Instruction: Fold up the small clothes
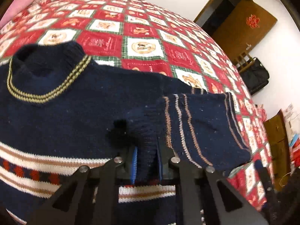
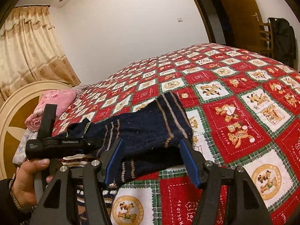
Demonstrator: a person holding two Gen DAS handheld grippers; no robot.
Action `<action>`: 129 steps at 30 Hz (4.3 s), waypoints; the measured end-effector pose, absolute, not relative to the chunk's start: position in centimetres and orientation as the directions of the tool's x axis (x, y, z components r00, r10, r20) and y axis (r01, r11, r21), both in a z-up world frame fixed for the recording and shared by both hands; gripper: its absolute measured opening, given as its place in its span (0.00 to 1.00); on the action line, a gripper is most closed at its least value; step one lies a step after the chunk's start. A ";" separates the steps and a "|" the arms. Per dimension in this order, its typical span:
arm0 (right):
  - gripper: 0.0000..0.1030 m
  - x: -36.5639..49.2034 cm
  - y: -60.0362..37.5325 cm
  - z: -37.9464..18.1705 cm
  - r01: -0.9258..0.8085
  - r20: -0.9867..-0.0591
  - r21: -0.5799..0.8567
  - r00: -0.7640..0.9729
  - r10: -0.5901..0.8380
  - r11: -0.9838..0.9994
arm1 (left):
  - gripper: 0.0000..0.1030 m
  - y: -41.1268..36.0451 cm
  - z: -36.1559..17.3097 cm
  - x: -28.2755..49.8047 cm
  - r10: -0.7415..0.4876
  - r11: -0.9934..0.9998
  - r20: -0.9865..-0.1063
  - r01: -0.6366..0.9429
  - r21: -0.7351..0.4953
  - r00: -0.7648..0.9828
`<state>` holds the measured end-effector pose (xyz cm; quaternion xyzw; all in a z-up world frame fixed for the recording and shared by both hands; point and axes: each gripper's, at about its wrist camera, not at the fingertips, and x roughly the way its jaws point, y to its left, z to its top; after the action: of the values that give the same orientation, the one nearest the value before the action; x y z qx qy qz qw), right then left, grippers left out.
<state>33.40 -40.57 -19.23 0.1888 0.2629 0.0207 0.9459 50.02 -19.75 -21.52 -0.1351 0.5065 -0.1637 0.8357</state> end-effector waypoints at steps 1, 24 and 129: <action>0.61 33.4 -40.7 -19.3 0.067 -0.492 0.373 0.860 0.136 0.925 | 0.15 -19.8 -21.2 49.8 -0.407 0.912 -0.798 0.141 -0.386 0.444; 0.62 32.3 -34.6 -18.9 -0.134 -0.491 0.237 0.838 0.238 0.962 | 0.14 -8.9 -14.5 47.2 -0.276 0.961 -0.777 0.138 -0.241 0.566; 0.67 37.8 -10.4 -22.6 -0.152 -0.737 -0.114 0.676 0.019 0.982 | 0.71 38.3 -19.4 43.1 0.283 0.827 -0.756 -0.550 -0.119 0.590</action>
<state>37.84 -10.39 -22.55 -0.0832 0.3998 0.0467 0.9116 43.06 38.28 -19.44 -0.1731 0.3851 0.2381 0.8747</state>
